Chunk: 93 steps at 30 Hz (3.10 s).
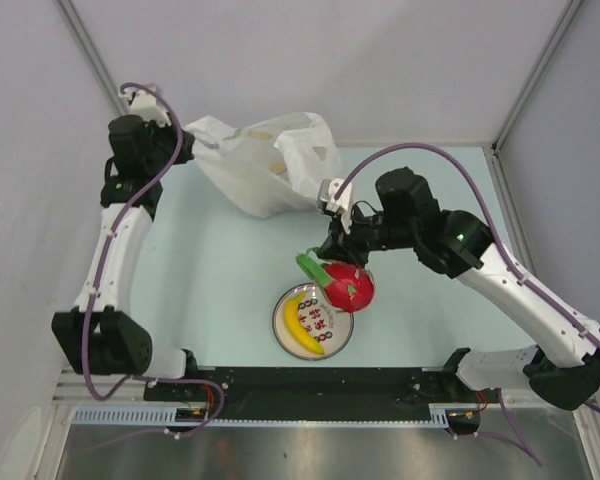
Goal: Take the fake fruits out of the plastic bag
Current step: Place the fake fruit on the plate, then move the plate to the center of the board.
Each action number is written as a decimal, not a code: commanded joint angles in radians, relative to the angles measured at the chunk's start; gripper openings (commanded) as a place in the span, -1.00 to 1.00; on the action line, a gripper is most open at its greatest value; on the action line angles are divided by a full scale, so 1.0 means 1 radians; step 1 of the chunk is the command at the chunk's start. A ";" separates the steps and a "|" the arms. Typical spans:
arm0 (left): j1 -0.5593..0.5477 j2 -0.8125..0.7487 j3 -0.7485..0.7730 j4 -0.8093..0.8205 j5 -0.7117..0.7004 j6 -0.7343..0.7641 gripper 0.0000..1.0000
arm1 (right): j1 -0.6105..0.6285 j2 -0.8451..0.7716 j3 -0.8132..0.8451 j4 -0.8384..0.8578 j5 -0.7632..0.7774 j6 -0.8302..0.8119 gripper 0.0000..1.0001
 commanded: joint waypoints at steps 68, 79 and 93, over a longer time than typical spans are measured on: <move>0.060 -0.389 -0.348 0.031 0.213 -0.105 -0.99 | -0.217 0.229 -0.420 0.020 0.100 0.389 0.29; 0.094 -0.360 -0.343 0.019 0.204 -0.088 -0.99 | -0.338 0.401 -0.516 0.079 -0.065 0.477 -0.04; 0.114 -0.337 -0.365 0.028 0.211 -0.098 -1.00 | -0.369 0.548 -0.522 0.159 -0.164 0.508 -0.40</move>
